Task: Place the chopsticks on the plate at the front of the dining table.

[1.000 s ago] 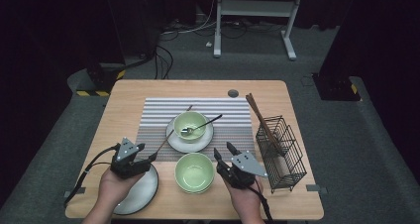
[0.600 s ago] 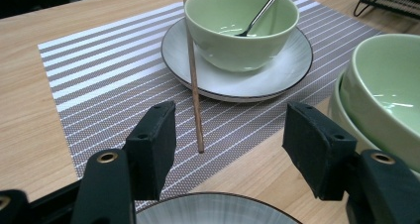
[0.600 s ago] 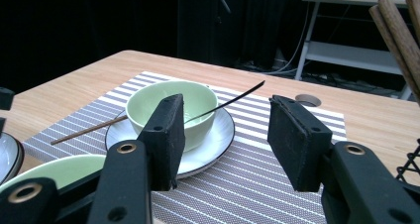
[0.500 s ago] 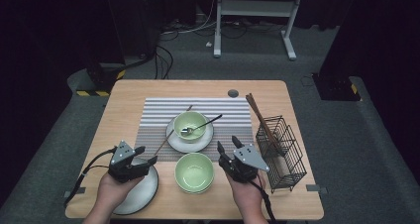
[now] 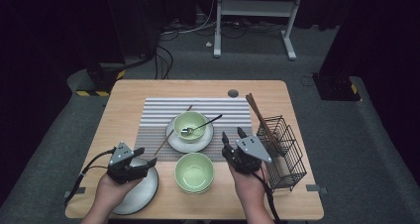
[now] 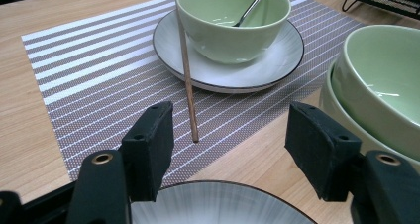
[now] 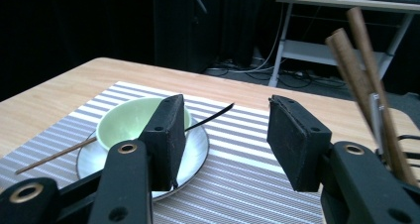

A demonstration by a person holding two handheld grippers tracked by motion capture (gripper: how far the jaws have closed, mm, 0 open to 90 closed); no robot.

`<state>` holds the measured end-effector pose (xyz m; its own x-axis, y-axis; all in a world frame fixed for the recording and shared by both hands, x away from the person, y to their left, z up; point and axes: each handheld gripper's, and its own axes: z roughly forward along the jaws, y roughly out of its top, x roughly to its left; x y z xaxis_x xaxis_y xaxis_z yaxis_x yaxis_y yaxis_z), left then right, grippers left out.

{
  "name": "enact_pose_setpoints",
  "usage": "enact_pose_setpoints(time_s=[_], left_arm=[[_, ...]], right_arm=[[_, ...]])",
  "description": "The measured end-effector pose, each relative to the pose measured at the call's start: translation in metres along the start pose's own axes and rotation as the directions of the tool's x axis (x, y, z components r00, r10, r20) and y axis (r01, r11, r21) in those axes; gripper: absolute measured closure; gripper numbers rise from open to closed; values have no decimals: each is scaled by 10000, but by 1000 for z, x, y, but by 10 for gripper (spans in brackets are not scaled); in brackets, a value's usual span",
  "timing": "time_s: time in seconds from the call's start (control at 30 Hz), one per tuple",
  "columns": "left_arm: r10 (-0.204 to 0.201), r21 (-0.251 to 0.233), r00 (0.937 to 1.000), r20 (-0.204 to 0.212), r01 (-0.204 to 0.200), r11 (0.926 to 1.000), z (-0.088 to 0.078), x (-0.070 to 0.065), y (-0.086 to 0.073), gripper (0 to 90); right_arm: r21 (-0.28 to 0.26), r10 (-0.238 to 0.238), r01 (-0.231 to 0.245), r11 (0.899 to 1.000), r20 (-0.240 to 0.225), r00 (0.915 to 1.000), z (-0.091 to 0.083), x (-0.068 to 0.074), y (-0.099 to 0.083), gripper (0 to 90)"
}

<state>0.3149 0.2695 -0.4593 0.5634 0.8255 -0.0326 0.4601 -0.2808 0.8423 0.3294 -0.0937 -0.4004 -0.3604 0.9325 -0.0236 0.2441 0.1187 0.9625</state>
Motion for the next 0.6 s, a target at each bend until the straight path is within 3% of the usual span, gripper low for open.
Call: enact_pose_setpoints(time_s=[0.6], left_arm=[[85, 67, 9998, 154, -86, 9999, 4, -1, 1, 355]], right_arm=[[-261, -242, 259, 9993, 665, 9975, -7, -18, 23, 505]])
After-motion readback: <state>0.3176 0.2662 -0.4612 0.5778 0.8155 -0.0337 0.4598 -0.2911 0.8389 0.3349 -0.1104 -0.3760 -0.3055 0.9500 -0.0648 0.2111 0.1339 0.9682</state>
